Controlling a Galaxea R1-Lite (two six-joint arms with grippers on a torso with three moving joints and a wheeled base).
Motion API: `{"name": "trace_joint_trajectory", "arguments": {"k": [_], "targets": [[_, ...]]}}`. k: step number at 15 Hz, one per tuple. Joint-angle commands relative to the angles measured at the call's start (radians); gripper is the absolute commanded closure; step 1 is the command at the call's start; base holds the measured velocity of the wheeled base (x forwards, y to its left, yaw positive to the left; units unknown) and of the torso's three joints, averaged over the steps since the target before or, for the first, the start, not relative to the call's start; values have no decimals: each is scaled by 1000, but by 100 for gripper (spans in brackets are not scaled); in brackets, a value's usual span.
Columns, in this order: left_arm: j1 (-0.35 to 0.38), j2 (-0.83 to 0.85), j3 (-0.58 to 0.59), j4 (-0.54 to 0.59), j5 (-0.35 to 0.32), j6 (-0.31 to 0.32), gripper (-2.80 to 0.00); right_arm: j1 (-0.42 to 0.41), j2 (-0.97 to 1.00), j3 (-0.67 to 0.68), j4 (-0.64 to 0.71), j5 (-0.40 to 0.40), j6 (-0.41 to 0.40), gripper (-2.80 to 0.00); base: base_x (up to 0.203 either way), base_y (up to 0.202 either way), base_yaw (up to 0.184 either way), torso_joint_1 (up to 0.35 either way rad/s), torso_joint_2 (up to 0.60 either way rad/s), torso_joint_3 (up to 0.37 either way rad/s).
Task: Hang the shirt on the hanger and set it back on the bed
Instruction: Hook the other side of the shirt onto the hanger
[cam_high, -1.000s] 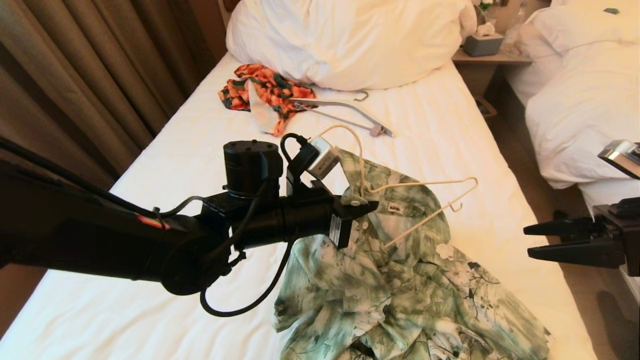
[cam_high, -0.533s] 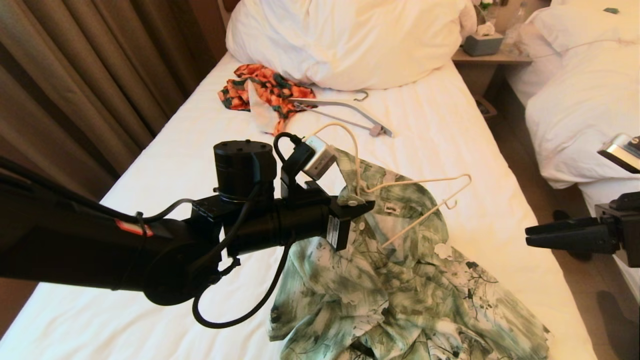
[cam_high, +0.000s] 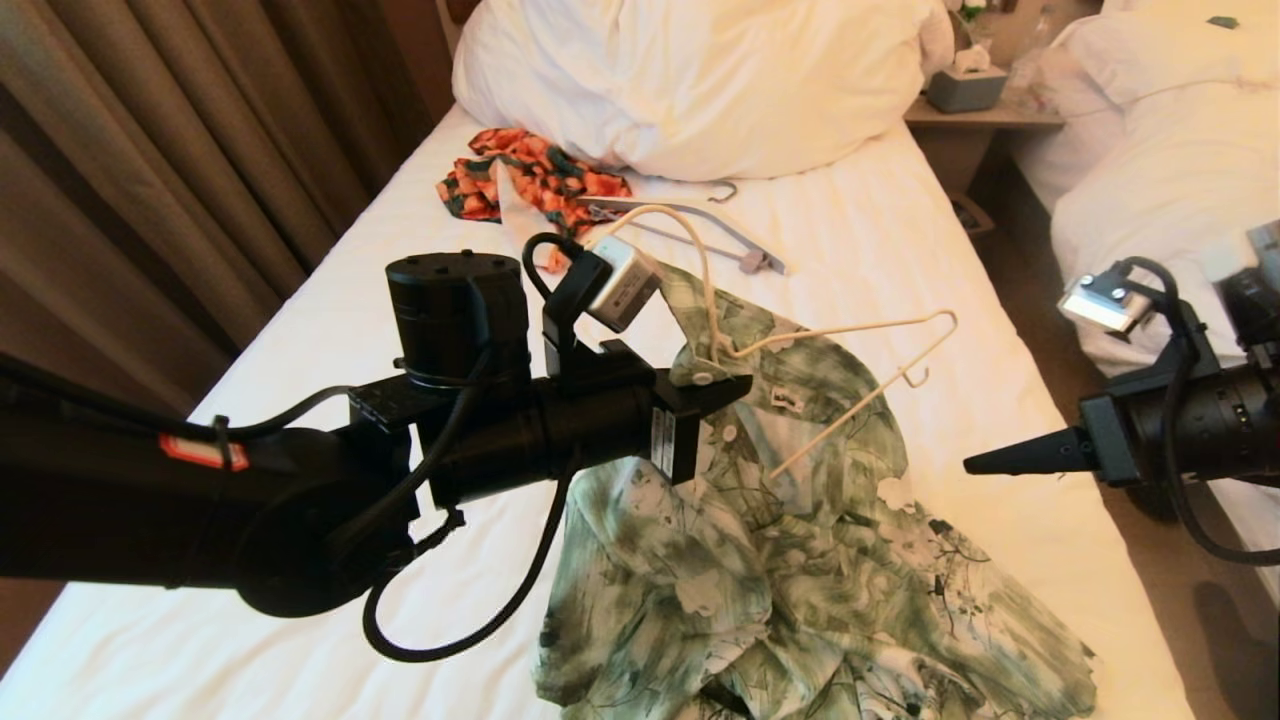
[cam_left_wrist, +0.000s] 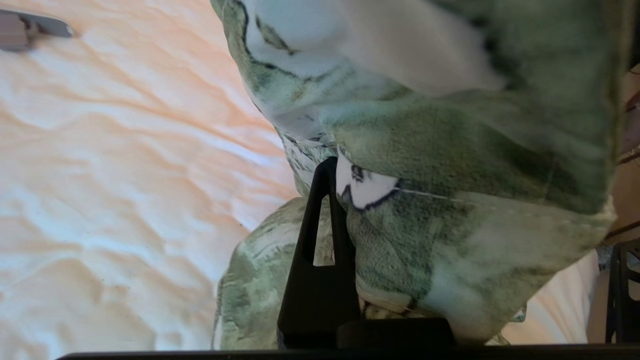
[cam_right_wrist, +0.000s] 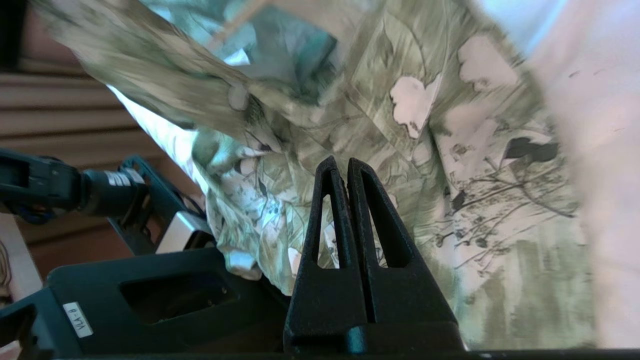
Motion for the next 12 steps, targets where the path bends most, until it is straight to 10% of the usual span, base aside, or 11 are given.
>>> {"name": "trace_joint_trajectory", "arguments": {"k": [1,2,3,12], "targets": [[-2,-12,0,-4,-2,0,0,39,56,-6,-2,-3,34,0,0,0,0,0,0,0],[-1,-12,3,-4,-2,0,0,52,74,-16,-6,-34,59,0,0,0,0,0,0,0],[1,-12,5,-4,-1,0,0,65,92,-26,-11,-80,70,-280,0,0,0,0,0,0],[2,-32,16,-4,5,0,0,150,189,-6,-166,-147,205,-280,0,0,0,0,0,0]]}}
